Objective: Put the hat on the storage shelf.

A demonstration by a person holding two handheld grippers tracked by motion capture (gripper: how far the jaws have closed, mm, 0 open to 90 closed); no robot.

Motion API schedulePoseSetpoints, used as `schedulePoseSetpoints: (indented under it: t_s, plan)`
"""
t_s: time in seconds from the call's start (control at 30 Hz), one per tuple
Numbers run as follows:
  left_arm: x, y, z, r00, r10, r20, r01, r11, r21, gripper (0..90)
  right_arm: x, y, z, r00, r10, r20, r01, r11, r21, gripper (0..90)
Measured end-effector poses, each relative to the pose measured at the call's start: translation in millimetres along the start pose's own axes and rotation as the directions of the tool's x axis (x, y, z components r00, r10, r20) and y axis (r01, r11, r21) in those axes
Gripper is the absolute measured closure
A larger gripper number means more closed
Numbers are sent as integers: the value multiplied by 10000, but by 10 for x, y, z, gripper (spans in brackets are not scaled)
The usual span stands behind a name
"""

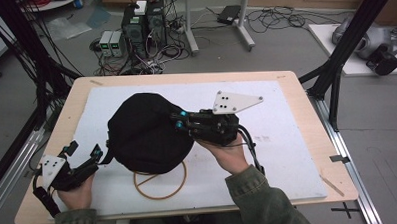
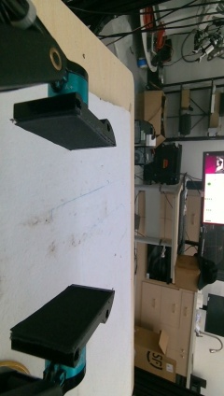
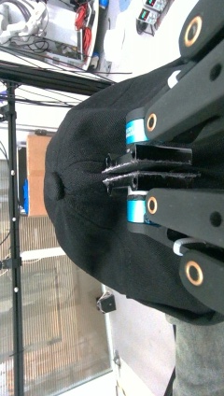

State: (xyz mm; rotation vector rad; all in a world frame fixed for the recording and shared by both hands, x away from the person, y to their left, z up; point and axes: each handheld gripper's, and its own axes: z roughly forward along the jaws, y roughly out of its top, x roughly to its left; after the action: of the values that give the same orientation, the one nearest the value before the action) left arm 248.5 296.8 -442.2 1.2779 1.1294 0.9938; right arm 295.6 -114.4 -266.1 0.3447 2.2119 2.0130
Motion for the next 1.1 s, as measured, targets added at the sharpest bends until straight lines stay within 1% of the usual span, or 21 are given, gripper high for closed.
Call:
schedulePoseSetpoints:
  t_s: [0.13, 0.33, 0.4, 0.43, 0.47, 0.63, 0.73, 0.87, 0.97, 1.03, 1.1]
  plan:
    - [-2, -1, 1, 10000, -1, 11, 1, 10000, 18, 225, -3, -20, 10, 10000, -35, -91, 35, 10000, -71, 880]
    - [1, -2, 3, 10000, 15, 2, -15, 10000, 54, 225, 15, -16, 12, 9999, 15, -161, -15, 10000, 0, 876]
    - [1, -2, 3, 10000, 17, -1, -17, 10000, 62, 225, 13, -14, 15, 9998, -50, -176, 50, 10000, -29, 876]
    - [1, -2, 3, 10000, 18, 1, -18, 10000, 58, 225, 16, -14, 17, 9998, 4, -178, -5, 10000, -9, 876]
    - [-1, -1, 2, 10000, 1, -2, -1, 10000, 34, 225, 16, -13, 24, 9996, -25, -264, 25, 10000, 28, 876]
    - [1, -1, 2, 10000, 2, -5, -2, 10000, 50, 225, 39, -15, 42, 9994, -91, -333, 93, 9999, 67, 875]
    - [1, -2, 2, 10000, -6, 10, 6, 10000, 42, 225, 39, -23, 52, 9993, -11, -362, 16, 9999, 139, 874]
    - [4, -3, 2, 10000, 13, -28, -13, 10000, 86, 225, 52, -29, 70, 9991, -63, -425, 69, 9998, 159, 873]
    - [4, -2, 1, 10000, 11, -37, -10, 10000, 79, 226, 56, -32, 79, 9990, -64, -435, 71, 9999, 152, 866]
    - [4, -3, 1, 10000, 17, -32, -16, 10000, 85, 226, 57, -34, 79, 9989, 13, -467, -8, 9999, 118, 837]
    - [4, -2, 1, 10000, 16, -34, -15, 10000, 93, 227, 52, -34, 81, 9988, 20, -482, -16, 10000, 90, 836]
